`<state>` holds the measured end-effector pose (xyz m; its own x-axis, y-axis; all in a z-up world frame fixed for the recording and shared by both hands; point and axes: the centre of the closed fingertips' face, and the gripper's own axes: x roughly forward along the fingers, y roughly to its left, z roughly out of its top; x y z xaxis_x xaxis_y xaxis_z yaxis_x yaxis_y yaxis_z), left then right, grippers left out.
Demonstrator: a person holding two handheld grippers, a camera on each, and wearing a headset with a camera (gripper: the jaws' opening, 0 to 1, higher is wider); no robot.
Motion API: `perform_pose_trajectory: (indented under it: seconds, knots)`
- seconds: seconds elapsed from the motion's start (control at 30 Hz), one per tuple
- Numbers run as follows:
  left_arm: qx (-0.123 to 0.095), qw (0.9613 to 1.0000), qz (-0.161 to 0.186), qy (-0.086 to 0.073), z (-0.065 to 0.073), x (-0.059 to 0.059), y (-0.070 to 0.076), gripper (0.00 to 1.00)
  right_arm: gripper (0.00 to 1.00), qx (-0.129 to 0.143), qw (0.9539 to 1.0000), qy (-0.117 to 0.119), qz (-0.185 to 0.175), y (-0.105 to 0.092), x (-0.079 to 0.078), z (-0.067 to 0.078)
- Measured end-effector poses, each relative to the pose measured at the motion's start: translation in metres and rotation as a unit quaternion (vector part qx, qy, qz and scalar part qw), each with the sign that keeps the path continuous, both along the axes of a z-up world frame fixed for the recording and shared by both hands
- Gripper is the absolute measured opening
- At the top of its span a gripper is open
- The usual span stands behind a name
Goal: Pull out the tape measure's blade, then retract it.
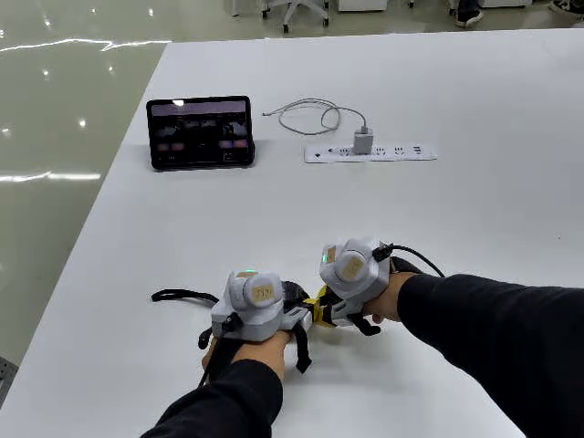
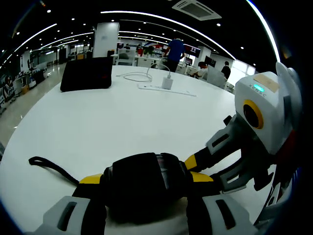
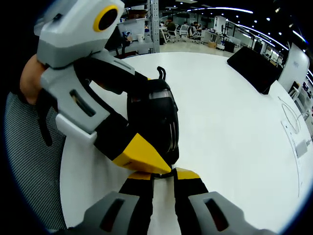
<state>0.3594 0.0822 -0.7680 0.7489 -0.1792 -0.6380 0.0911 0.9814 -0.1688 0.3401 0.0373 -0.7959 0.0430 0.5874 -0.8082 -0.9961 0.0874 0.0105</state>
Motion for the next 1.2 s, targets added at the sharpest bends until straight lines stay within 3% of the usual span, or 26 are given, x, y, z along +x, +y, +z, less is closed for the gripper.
perform_pose_trajectory:
  seconds: [0.4,0.6,0.73,0.8,0.93,1.2]
  knots:
    - [-0.003,1.0,0.003,-0.003,0.001,0.001,0.0,0.64,0.12,-0.003,1.0,-0.002,0.002,0.0,0.0,0.0]
    - [-0.018,0.9998,-0.003,0.012,-0.002,0.001,-0.001,0.66,0.14,-0.008,0.9999,-0.009,0.003,0.0,0.002,0.0]
    - [-0.011,0.9999,-0.004,0.008,-0.001,0.002,-0.001,0.68,0.18,-0.007,0.9999,-0.013,-0.006,-0.001,0.005,0.001]
    - [-0.012,0.9998,-0.007,0.012,-0.002,0.001,-0.002,0.67,0.2,-0.006,1.0,0.001,-0.008,-0.002,0.002,0.0]
    - [-0.013,0.9997,-0.005,0.019,-0.003,0.0,-0.002,0.67,0.32,0.013,0.9998,0.008,-0.01,0.004,0.0,0.006]
    - [-0.014,0.9997,-0.001,0.02,-0.004,-0.001,0.0,0.68,0.58,0.021,0.9995,0.024,-0.007,0.005,-0.007,0.007]
